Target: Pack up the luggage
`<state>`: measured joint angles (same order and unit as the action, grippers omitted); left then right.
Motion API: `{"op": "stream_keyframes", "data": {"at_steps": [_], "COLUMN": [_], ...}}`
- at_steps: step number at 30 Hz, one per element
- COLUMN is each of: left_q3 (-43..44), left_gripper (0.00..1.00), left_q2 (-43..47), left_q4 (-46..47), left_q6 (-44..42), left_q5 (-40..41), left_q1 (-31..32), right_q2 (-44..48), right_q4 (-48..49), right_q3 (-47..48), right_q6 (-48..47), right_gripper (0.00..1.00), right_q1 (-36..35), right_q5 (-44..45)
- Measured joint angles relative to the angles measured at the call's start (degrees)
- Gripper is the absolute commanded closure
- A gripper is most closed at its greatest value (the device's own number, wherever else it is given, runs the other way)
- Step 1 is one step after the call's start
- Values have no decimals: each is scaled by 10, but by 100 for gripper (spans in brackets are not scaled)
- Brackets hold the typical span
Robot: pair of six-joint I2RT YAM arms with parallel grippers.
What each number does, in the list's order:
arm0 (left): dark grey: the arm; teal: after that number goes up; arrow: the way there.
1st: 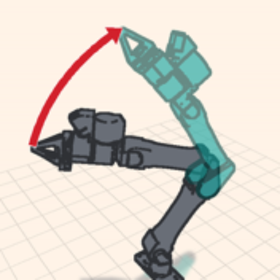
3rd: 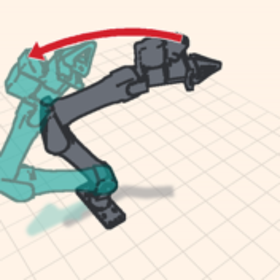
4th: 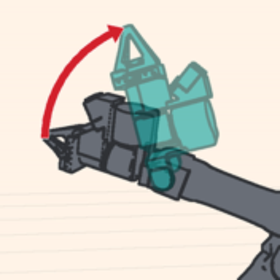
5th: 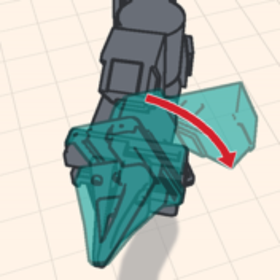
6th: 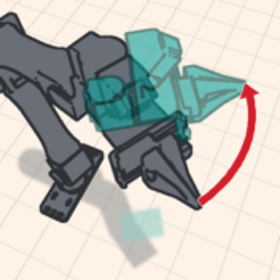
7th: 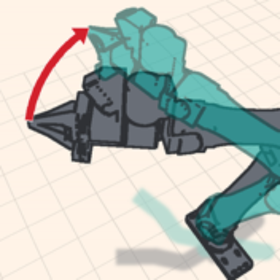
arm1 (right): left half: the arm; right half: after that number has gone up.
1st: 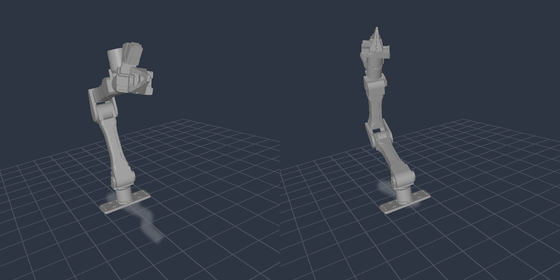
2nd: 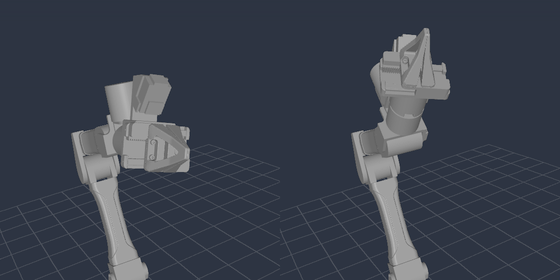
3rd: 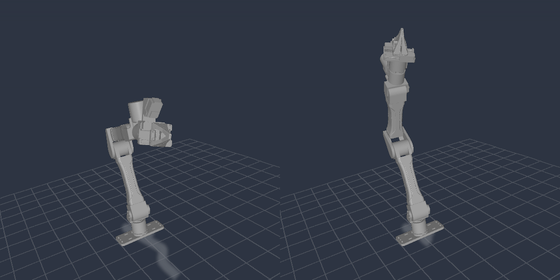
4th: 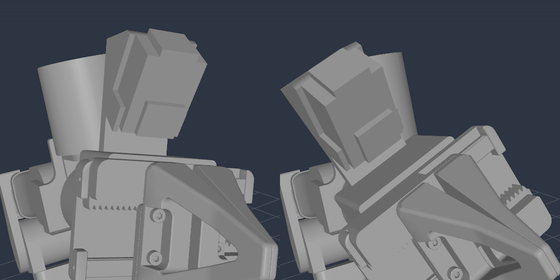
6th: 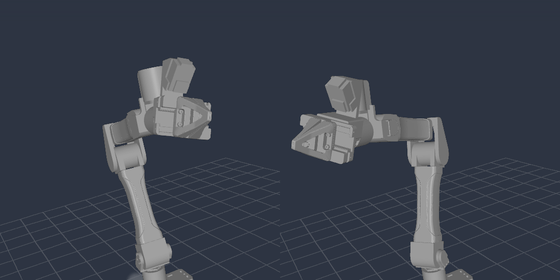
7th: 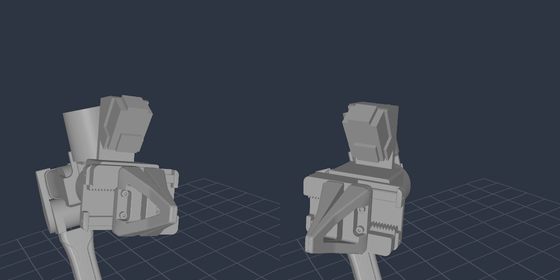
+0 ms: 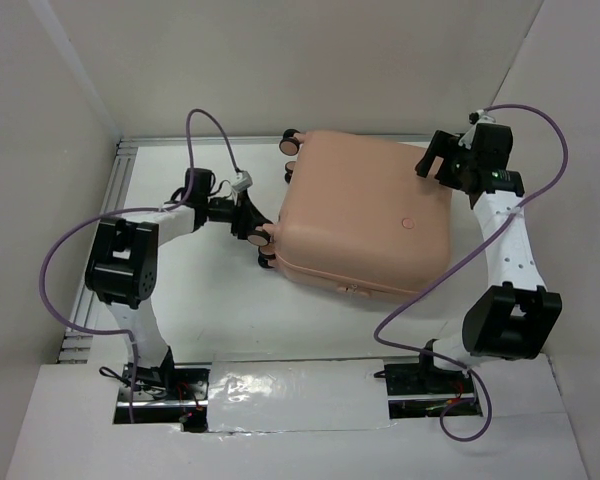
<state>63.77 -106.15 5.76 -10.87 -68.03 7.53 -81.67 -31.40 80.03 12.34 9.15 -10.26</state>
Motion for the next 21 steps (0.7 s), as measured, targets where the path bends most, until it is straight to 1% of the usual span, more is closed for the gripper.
{"op": "stream_keyframes", "data": {"at_steps": [4,6,13,17,21], "left_q3": [7,11,68,79,80], "left_gripper": [41,41,42,43,43], "left_q2": [-12,-13,-35,-35,-35], "left_q4": [-14,-22,-139,-198,-240], "left_q6": [-26,-38,-130,-178,-208], "left_q5": [-5,-8,-8,2,9], "left_q1": [24,26,35,41,32], "right_q2": [-15,-15,-15,-15,-15], "right_q4": [0,0,0,0,0], "right_q3": [7,7,7,6,5], "right_q6": [-5,-5,-17,-22,-28], "right_gripper": [1,1,1,1,1], "right_q1": [0,1,1,1,4], "right_q5": [-5,-7,-10,-9,-9]}}
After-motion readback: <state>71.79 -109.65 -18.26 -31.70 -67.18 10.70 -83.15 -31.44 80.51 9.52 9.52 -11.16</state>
